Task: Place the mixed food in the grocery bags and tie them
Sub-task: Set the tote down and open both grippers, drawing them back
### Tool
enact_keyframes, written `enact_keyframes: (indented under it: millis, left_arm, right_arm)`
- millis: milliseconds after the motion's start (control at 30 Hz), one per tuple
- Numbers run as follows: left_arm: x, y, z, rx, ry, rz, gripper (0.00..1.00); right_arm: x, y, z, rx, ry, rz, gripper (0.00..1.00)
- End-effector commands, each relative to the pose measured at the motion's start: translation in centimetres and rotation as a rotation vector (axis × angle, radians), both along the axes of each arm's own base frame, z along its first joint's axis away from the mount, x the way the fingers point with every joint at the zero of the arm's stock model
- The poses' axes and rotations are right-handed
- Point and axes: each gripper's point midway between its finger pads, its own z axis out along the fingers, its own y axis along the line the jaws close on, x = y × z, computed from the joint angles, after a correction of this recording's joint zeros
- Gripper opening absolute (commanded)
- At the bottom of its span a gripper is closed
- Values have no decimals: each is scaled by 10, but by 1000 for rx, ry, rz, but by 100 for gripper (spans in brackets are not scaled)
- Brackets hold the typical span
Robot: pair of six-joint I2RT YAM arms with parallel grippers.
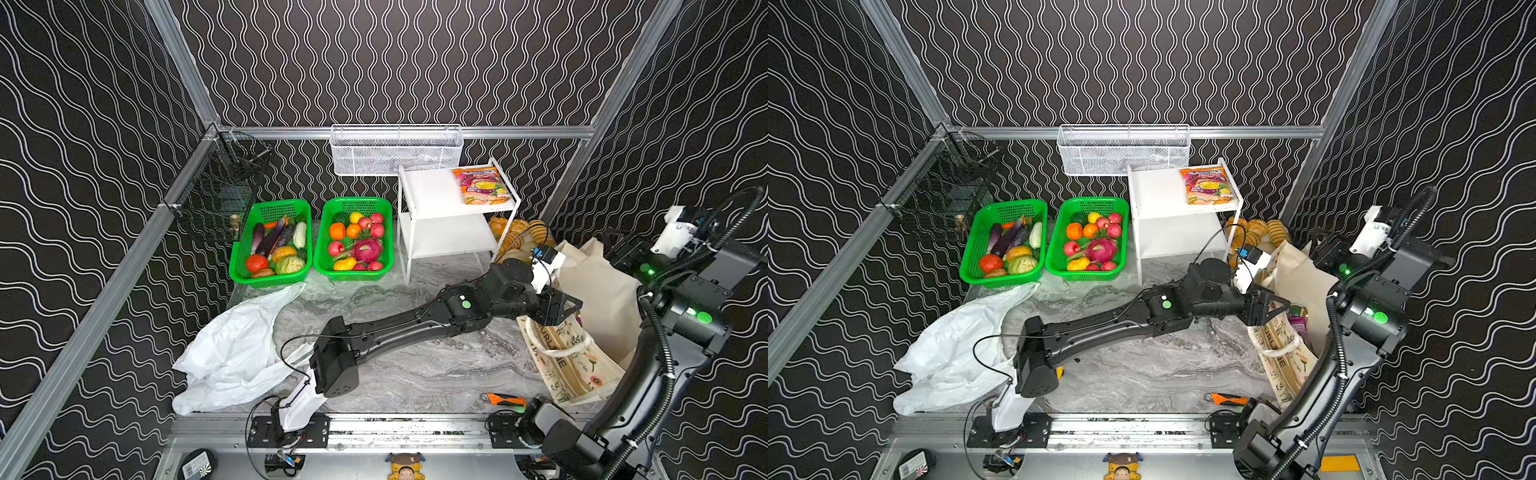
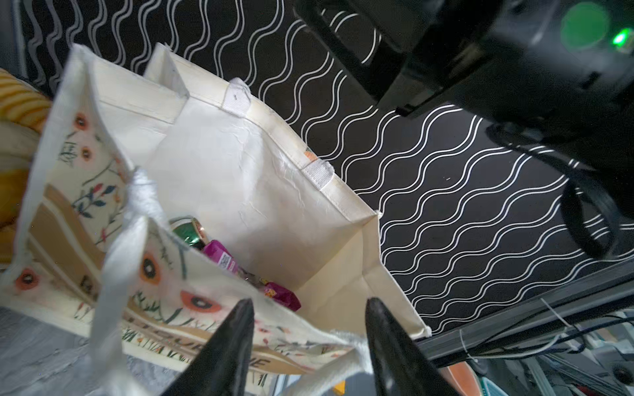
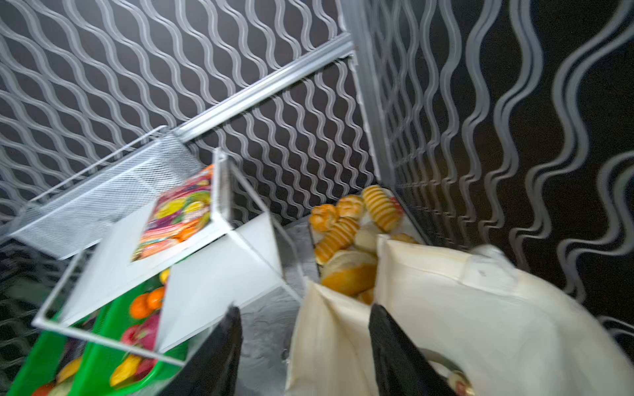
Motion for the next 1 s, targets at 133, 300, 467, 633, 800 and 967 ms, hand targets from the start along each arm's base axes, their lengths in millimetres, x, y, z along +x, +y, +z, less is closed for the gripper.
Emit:
enact_keyframes:
  millis: [133, 300, 467, 633, 800, 967]
  left_arm:
    - [23, 71, 25, 10, -196, 178, 47]
    - [38, 156, 11, 128, -288, 311, 41]
    - [87, 281, -43, 357, -121, 548, 40]
    - [103, 410, -96, 546, 25, 852, 45]
    - [96, 505, -137, 698, 163, 1055, 66]
    - [83, 578, -185, 883, 398, 1214, 82]
  right_arm:
    - [-23, 91, 25, 237, -134, 419, 44]
    - [-45, 163, 42, 178, -183, 674, 43]
    - [-79, 242, 46, 214, -187, 1042, 38]
    - [-82, 284, 3, 197, -49, 1140, 37]
    - [-73, 343, -72, 68, 148, 1130, 37]
    - [-67, 397, -131, -32, 274, 1116, 38]
